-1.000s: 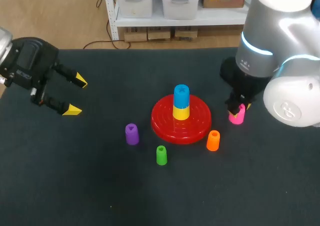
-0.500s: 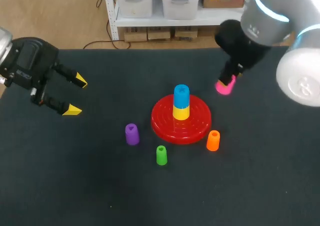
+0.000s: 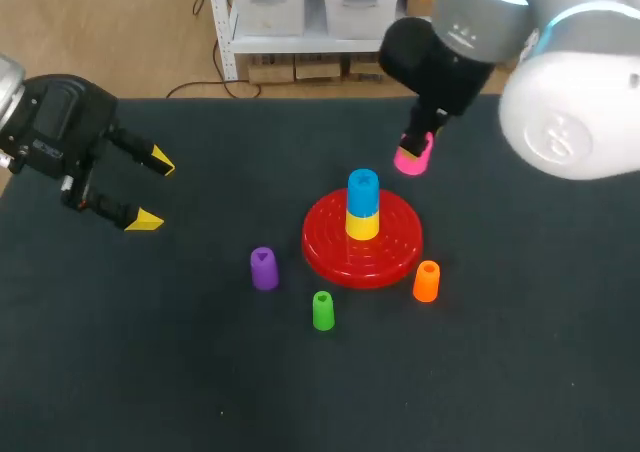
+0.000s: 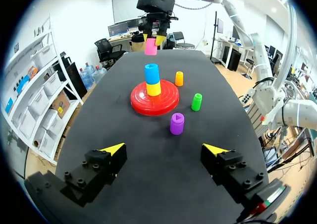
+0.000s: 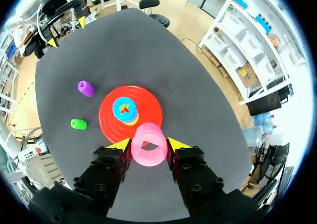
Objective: Pick up and stack the cylinders on the red base in this order: pink,purple,orange,green
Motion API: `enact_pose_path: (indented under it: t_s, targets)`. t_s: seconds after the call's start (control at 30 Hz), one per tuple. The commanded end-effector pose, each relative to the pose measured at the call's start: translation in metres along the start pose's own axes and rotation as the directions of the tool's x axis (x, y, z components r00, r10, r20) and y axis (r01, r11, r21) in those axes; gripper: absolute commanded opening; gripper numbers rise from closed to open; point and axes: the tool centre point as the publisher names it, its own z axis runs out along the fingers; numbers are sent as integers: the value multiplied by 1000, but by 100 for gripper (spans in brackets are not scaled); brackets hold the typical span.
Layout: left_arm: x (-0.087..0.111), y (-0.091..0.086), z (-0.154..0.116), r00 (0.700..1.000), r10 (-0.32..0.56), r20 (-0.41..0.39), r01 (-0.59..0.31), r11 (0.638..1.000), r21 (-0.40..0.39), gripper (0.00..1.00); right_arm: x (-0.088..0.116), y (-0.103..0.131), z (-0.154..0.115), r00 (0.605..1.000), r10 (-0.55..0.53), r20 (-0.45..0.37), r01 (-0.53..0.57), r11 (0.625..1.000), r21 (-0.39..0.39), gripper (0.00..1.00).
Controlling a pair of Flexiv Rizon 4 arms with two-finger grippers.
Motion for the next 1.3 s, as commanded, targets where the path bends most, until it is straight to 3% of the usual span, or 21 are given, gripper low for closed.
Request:
enact_pose_path:
  t_s: [0.03,0.37,1.3]
  targets:
    - [1,0,0,1000,1,1,-1,1000,-1,100,-17,7,1,999,-24,-45,22,999,-25,0]
    - [1,0,0,1000,1,1,-1,1000,-1,100,-27,29,1,994,-71,-80,68,997,-39,0]
    - [1,0,0,1000,1,1,-1,1000,-1,100,-37,40,16,984,-123,-127,112,989,-92,0]
